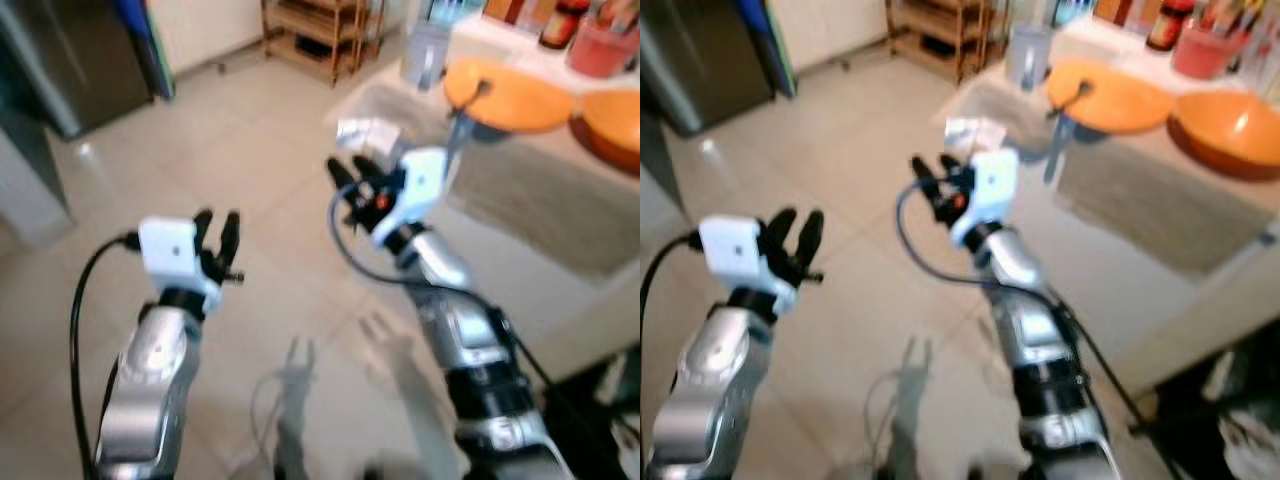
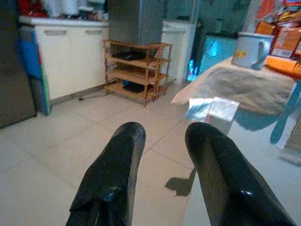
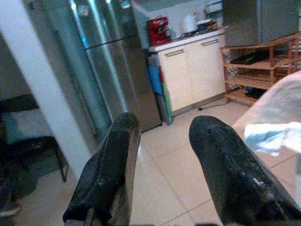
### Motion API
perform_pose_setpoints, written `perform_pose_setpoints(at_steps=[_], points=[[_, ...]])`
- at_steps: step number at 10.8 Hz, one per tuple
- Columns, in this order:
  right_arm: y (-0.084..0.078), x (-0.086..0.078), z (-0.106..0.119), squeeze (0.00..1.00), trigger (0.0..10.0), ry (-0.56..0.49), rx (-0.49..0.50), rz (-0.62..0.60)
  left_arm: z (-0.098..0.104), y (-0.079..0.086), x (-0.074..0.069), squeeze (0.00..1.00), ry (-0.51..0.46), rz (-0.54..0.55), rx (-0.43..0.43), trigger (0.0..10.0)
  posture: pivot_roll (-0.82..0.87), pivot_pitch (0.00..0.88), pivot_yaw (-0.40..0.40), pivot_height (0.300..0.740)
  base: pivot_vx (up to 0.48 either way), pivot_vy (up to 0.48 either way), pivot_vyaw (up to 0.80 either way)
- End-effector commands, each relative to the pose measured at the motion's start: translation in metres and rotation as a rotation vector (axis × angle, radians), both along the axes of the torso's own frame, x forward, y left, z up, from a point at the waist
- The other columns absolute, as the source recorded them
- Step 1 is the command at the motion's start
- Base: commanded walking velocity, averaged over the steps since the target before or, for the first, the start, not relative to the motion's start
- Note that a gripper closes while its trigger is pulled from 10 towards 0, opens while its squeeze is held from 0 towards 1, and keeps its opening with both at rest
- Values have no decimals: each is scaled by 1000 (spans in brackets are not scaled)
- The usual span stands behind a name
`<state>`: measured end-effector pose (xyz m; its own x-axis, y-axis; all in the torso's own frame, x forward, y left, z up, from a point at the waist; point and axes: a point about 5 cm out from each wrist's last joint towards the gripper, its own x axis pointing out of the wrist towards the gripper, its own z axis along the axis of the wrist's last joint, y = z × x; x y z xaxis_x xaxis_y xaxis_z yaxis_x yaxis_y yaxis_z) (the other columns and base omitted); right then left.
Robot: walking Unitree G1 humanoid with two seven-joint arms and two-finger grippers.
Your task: Setting the table
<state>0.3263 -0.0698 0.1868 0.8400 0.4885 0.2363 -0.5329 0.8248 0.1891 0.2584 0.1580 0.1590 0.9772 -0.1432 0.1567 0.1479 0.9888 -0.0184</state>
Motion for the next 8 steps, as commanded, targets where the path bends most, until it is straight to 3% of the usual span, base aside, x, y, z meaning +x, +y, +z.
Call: perform_pose_setpoints(at_steps=[1,4,8], points=[[-7,1,13,0,10000,-36,22,-17,9,-8,0,0,-33,-38,-3,10000,-64,101,-12,740,480,0,0],[-7,2,19,0,10000,-30,34,-34,26,-4,3,0,-87,-40,12,10000,-65,100,-12,740,480,0,0],[-6,-1,48,0,10000,-98,109,-4,37,-5,4,0,-118,-49,15,10000,-66,97,-11,740,480,0,0]])
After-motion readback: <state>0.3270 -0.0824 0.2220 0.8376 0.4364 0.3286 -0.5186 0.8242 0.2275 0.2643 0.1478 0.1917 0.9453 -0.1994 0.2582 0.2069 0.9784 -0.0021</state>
